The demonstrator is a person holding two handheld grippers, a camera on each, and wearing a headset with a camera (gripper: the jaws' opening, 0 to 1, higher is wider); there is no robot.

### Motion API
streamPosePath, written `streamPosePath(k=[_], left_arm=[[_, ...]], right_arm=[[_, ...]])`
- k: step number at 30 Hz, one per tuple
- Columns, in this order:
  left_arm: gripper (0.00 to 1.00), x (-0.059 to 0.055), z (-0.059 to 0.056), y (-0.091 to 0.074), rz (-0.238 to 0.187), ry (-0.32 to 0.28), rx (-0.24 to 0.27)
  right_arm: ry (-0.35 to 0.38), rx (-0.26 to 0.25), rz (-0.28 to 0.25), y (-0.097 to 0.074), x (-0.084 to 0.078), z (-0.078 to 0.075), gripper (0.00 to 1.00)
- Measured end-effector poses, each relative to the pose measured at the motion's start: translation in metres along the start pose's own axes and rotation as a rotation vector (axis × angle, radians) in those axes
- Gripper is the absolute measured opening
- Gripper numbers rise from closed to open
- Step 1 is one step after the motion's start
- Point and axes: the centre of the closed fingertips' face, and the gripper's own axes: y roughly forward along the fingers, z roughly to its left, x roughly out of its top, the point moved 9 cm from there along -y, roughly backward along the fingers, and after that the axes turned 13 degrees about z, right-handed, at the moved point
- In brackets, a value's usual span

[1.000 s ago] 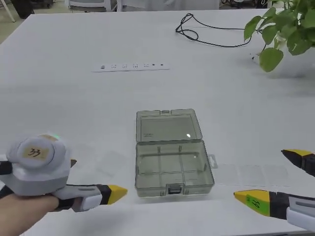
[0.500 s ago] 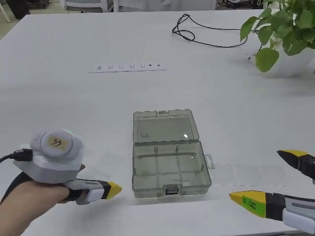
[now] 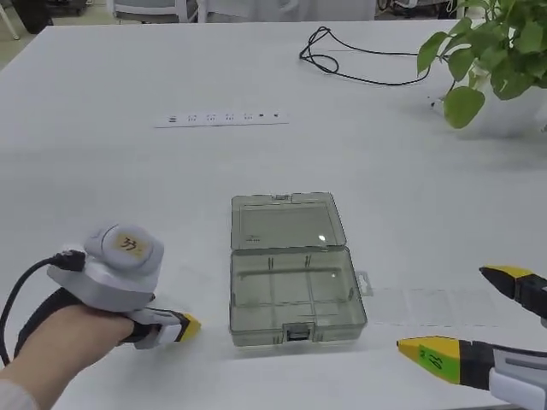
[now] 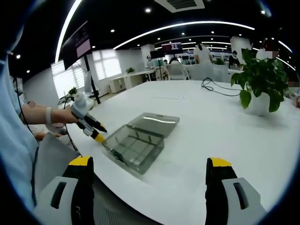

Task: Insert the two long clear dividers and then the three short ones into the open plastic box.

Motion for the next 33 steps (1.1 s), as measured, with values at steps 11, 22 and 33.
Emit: streamPosePath(k=[11, 22, 33], left_arm=[[0.33, 0.0014, 0.0035, -0.0009, 0.016, 0.006, 0.016], [0.32, -0.0002, 0.0058, -0.0013, -0.001, -0.025, 0.007], [0.31, -0.0003, 0.0075, -0.0027, -0.012, -0.063, -0.013]], right_arm=[[-0.011, 0.016, 0.003, 0.0046, 0.0031, 0.0042, 1.00], [-0.020, 0.032, 0.007, 0.0079, 0.0031, 0.0082, 1.00], [-0.020, 0.043, 0.008, 0.0098, 0.0030, 0.0097, 1.00]])
